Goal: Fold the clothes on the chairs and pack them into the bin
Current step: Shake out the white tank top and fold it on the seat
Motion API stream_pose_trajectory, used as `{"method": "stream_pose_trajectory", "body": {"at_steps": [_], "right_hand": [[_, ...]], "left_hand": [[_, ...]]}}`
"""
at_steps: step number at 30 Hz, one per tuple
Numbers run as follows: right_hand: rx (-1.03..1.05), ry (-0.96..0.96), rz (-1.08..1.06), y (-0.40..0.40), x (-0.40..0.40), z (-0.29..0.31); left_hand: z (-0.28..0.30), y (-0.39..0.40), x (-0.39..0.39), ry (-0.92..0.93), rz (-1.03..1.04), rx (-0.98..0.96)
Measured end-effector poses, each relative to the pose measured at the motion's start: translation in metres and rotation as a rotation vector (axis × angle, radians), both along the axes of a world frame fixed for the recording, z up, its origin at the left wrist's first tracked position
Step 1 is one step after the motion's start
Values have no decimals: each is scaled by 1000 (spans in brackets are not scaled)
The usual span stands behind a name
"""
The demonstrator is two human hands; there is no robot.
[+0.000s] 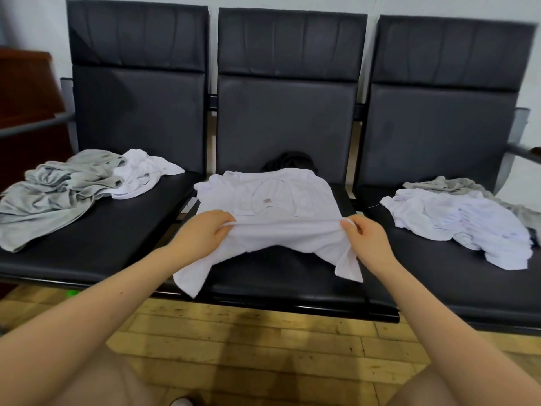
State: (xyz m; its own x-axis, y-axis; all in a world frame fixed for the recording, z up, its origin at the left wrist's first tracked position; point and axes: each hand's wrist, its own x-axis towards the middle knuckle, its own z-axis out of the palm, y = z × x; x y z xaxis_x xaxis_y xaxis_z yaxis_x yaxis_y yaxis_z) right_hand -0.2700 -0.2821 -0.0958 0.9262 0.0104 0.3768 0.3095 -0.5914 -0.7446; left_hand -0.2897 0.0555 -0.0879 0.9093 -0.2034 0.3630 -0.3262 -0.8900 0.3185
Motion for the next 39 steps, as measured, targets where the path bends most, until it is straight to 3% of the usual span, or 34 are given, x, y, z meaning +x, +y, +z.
{"method": "stream_pose_trajectory", "body": {"at_steps": [2,4,7,10,13,16,20,24,26,32,39], "right_hand": [[43,-84,-70,-1,0,4],[104,-145,-106,3,1,8],[214,-101,-128,13,5,10],[228,55,-79,18,8,8],[79,180,-2,18,2,6],[-34,249,57,14,-9,0],[-185,330,198,3,-25,-3],[-479,301,200,-6,-25,1],[-528,288,157,-11,-22,5],[-443,264,-16,-33,-2,0],[-48,195,-225,-28,59,14]], "left_hand": [[9,14,2,-53,88,85],[16,26,6,-92,163,52],[23,31,8,-46,271,-261],[25,24,6,124,295,-616],[21,16,-5,220,280,-530],[6,19,-22,225,183,-575],[-11,37,-44,216,92,-406],[-19,59,-54,170,94,-296],[-18,68,-52,150,129,-229],[-7,67,-26,-14,185,-214],[15,54,51,-123,335,-262]]}}
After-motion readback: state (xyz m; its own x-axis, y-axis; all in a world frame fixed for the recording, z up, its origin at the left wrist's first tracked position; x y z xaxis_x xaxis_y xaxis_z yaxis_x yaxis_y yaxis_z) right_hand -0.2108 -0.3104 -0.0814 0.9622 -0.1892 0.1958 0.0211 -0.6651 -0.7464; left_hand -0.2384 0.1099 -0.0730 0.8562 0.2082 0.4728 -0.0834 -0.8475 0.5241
